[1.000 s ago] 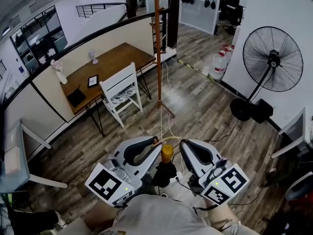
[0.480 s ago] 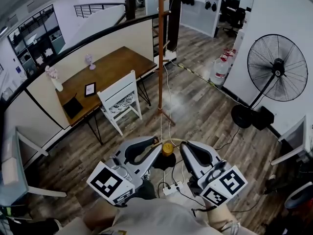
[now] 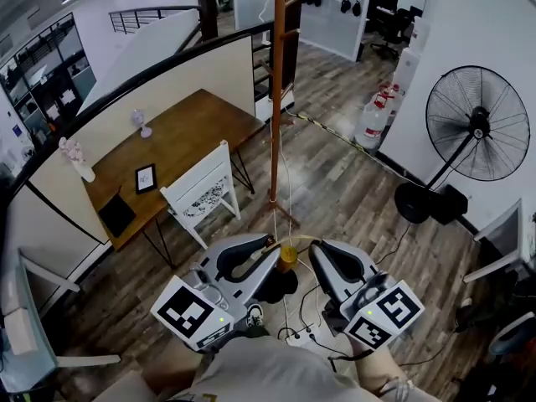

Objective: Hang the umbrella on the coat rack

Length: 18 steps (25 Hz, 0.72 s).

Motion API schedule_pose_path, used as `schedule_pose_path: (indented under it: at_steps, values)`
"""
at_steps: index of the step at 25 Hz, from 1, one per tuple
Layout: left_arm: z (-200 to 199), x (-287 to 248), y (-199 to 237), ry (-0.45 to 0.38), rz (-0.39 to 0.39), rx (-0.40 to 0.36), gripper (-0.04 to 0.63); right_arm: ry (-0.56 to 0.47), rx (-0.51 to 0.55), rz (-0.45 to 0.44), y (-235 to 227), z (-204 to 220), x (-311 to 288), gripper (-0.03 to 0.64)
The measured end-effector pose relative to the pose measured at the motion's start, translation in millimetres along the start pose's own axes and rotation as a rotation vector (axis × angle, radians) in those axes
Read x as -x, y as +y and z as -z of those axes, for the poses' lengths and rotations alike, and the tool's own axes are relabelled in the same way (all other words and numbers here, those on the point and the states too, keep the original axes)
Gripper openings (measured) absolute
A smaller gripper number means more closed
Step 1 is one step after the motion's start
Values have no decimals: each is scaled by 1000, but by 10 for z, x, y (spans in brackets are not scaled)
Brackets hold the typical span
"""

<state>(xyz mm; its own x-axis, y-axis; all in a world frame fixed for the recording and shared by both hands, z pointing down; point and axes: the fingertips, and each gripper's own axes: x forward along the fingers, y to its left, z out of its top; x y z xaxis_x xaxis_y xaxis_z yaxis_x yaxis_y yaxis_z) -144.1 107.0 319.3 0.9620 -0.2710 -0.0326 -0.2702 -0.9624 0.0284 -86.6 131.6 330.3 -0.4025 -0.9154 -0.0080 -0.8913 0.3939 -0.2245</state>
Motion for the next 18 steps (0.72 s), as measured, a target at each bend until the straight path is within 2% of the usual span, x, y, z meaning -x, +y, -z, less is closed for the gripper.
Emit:
schedule_pose_path:
  at_steps: [5, 10, 18]
  values:
    - [-56, -143, 523, -24, 42, 15, 58, -12, 8, 30, -198, -86, -505, 9]
    - [-33, -220, 869, -22, 87, -2, 58, -41, 12, 73, -321, -86, -836, 9]
    - [-38, -405, 1192, -26, 85, 36, 58, -56, -7, 118, -545, -139, -1032, 9]
